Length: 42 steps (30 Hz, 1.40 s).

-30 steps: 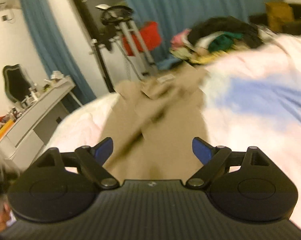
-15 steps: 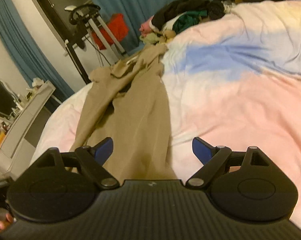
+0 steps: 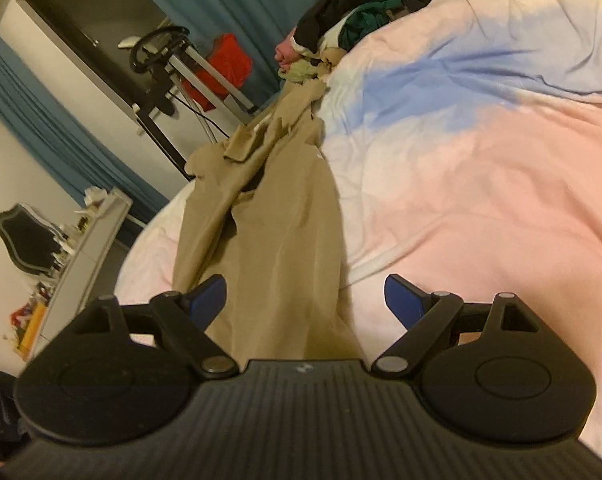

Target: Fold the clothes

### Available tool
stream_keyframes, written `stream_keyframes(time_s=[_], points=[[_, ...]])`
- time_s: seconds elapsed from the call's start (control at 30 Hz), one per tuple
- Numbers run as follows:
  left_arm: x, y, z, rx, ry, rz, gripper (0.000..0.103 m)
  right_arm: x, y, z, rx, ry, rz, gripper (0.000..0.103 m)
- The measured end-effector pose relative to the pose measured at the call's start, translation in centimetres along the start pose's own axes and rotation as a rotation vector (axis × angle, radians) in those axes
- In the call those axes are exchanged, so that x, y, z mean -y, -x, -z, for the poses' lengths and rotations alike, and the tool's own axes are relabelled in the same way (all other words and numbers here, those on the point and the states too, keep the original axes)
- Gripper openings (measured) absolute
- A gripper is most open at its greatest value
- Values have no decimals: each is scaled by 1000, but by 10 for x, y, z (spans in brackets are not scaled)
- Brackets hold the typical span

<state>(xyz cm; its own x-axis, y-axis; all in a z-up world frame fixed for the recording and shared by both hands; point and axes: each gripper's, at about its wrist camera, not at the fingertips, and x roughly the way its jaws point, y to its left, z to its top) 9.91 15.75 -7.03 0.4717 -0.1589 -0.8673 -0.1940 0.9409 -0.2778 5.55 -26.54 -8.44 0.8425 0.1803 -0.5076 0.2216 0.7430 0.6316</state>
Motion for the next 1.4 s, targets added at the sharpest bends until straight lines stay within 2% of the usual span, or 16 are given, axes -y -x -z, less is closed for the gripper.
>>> stream_keyframes(time_s=[0.2,0.27,0.3,0.4,0.53,0.6,0.67,0.7,0.77,0.9,1.03,1.1,1.23,1.4], points=[[57,68,61,252,-369,43,10,-10,6,-2,28,42,-7,87],[77,79,88,291,-484,87,9,-13,7,-3,36,60,-7,87],[86,79,100,288,-530,113,9,-14,8,-3,40,70,-7,87],[108,61,129,207,-621,167,9,-17,10,-3,51,95,-10,87],[132,25,154,102,-712,143,9,-20,14,-3,65,121,2,87],[136,16,156,73,-729,151,14,-22,16,-2,75,137,6,87],[138,17,154,38,-731,192,24,-23,19,-2,83,150,3,87],[138,20,152,36,-730,207,39,-23,20,-2,87,156,1,87],[138,28,149,55,-726,226,55,-25,22,-2,90,167,-4,87],[144,43,126,140,-689,239,72,-29,21,-3,106,196,-15,87],[155,46,91,257,-616,197,80,-34,18,-7,127,234,-28,87],[155,42,76,309,-577,187,81,-35,16,-11,146,254,-26,87],[135,26,56,297,-474,207,81,-51,-12,-24,138,376,6,82],[123,11,44,317,-484,217,81,-85,-81,-52,106,509,-29,79]])
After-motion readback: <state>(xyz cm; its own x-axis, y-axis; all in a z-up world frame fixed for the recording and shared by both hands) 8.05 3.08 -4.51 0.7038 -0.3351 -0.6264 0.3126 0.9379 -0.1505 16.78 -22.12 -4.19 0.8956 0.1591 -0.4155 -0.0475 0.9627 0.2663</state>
